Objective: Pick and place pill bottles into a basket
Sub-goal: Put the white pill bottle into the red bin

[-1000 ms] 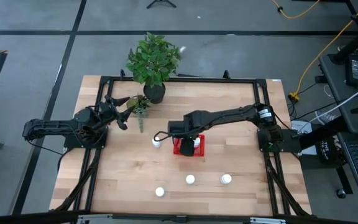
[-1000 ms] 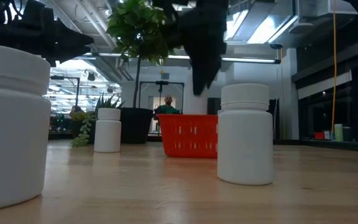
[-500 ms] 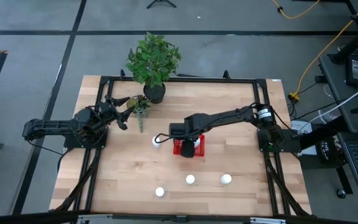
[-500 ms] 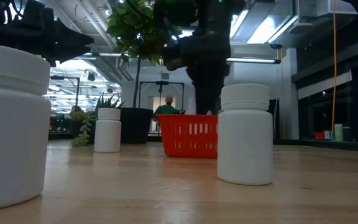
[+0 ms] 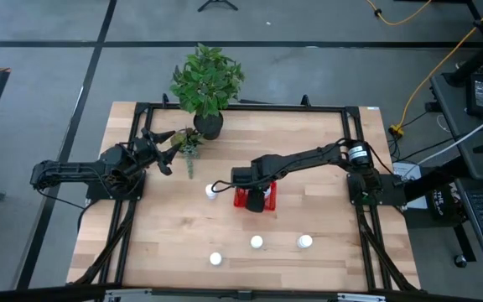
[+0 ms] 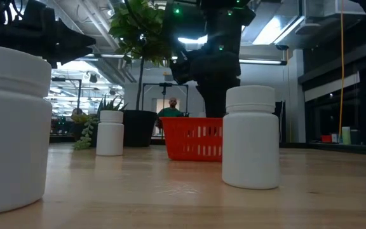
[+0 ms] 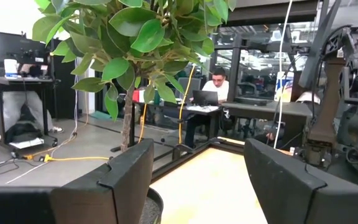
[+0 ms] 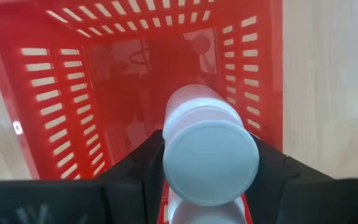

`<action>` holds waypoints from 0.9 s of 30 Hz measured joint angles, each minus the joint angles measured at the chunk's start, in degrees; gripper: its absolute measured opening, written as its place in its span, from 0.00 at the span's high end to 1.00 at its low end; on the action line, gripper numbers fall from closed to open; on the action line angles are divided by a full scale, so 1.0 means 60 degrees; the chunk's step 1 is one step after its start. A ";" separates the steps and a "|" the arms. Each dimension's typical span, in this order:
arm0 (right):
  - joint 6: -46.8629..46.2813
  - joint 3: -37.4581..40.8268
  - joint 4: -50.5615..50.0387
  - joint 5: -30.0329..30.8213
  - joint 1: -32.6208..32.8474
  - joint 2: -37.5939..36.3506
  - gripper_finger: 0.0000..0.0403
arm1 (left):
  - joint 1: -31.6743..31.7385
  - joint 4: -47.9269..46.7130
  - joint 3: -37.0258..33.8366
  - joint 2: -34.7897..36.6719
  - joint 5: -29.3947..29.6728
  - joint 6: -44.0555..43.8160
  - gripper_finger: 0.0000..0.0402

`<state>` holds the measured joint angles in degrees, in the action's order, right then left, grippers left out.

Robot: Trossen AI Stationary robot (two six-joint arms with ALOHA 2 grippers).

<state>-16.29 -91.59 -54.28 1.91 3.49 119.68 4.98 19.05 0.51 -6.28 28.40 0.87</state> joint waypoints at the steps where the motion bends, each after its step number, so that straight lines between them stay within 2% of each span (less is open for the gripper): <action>1: -0.0006 0.0003 0.0013 0.0003 -0.0001 0.0000 0.60 | 0.0001 -0.0001 0.0000 0.0001 0.0000 -0.0011 0.39; 7: -0.0272 0.0006 -0.0025 -0.0048 -0.0103 0.0000 0.58 | 0.0003 -0.0001 0.0000 0.0002 0.0000 -0.0015 0.39; 13: -0.0273 0.0072 -0.0184 -0.0029 -0.0109 0.0073 0.28 | -0.0001 -0.0001 0.0000 0.0000 0.0000 -0.0035 0.39; 17: -0.0428 0.0039 -0.0223 -0.0019 -0.0109 0.0055 0.16 | 0.0000 -0.0001 0.0000 0.0001 0.0001 -0.0193 0.39; 20: -0.0466 -0.0211 -0.0521 -0.0016 -0.0107 0.0055 0.12 | 0.0001 -0.0004 0.0000 0.0003 0.0001 -0.0270 0.39; 27: -0.0261 -0.1353 -0.1176 0.0106 -0.0117 0.0055 0.11 | 0.0002 -0.0073 0.0000 0.0002 0.0004 -0.0270 0.39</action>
<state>-17.86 -99.71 -61.34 2.55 2.79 120.01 4.99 18.62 0.51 -6.27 28.42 -0.75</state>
